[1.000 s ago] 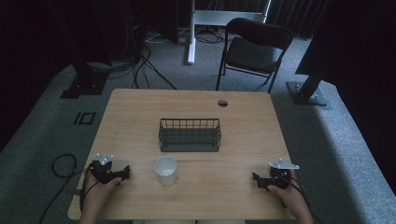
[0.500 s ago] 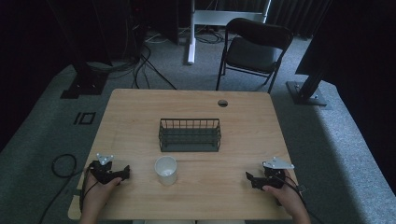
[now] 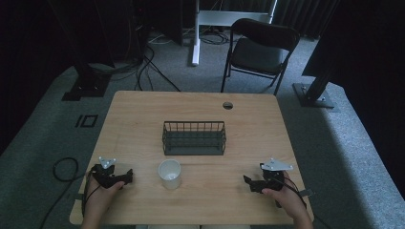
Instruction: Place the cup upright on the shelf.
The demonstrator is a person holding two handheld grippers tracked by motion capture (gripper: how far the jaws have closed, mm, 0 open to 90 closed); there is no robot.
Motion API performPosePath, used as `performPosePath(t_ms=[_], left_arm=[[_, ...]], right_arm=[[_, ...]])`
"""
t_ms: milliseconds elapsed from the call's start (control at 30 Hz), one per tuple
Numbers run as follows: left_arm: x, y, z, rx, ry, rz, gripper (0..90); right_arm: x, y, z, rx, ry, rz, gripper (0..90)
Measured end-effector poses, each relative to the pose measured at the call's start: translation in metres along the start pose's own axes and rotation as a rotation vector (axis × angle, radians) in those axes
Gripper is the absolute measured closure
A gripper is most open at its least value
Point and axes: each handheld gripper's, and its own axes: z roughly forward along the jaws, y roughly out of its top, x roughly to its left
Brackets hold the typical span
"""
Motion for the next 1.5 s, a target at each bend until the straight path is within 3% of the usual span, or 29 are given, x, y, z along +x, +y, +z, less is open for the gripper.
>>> performPosePath(t_ms=[733,1500], left_arm=[[0.0,0.0,0.0,0.0,0.0,0.0,1.1],[0.0,0.0,0.0,0.0,0.0,0.0,1.1]], right_arm=[[0.039,0.028,0.016,-0.034,0.139,-0.105,11.0],[0.076,0.043,0.033,-0.04,0.242,-0.184,11.1]])
